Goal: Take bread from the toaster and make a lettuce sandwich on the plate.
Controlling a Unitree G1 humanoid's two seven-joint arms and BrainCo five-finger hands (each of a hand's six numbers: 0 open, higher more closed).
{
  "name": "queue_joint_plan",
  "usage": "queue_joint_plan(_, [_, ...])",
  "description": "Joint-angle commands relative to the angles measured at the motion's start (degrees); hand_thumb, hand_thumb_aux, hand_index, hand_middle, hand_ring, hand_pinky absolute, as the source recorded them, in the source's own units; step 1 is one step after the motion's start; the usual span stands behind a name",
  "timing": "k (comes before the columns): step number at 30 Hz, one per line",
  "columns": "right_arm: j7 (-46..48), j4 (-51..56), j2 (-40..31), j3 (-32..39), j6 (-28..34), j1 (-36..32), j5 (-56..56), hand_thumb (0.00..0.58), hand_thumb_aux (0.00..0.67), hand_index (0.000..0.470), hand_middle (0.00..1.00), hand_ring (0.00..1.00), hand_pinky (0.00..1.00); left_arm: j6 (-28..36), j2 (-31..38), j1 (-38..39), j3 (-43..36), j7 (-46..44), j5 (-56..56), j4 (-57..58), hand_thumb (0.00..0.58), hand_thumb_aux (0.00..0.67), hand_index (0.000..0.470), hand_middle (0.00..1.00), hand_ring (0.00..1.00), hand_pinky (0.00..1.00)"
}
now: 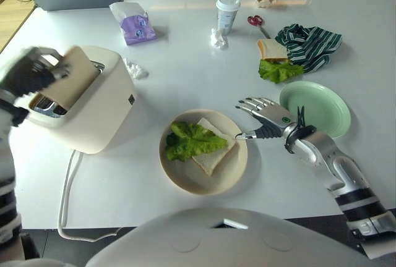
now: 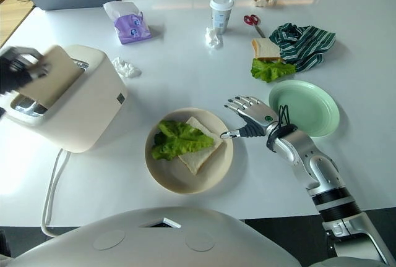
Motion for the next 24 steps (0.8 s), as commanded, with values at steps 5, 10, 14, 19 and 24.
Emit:
queue_joint_plan(5, [-1.76,0.24,-1.11,-2.36,0.67,-0.78,1.3,0.0,0.0,0.0,0.0,0.0,0.0,-5.27,5.2,-8.23,6.09,2.47,-9.29,11.51,0.58,0.67,0.47,1.0,1.0,1.0])
queue_joint_plan(10, [-2.9,1.02,-2.8,-5.72,0.56,-1.24,3.77,0.0,0.0,0.0,0.0,0.0,0.0,-2.43,2.08,-12.91,1.16,0.77,-17.2,7.83,0.58,0.67,0.47,1.0,1.0,1.0])
queue_joint_plan(14, [-2.69,1.32,-5.44,-11.13,0.19,-2.1,8.25,0.0,0.0,0.0,0.0,0.0,0.0,3.29,-7.45,-12.21,-13.6,-2.91,-25.58,0.61,0.58,0.67,0.47,1.0,1.0,1.0])
queue_joint_plan(19, [0.68,-4.68,-7.02,-17.68,0.54,-3.92,16.39,0.0,0.0,0.0,0.0,0.0,0.0,10.86,-19.32,-13.49,-32.22,-3.06,-27.69,-1.35,0.58,0.67,0.47,1.0,1.0,1.0])
queue_joint_plan(24, [2.67,-13.57,-6.81,-21.07,2.35,-3.62,17.28,0.0,0.0,0.0,0.0,0.0,0.0,15.5,-27.0,-13.09,-37.73,0.16,-27.41,6.75,0.58,0.67,0.47,1.0,1.0,1.0])
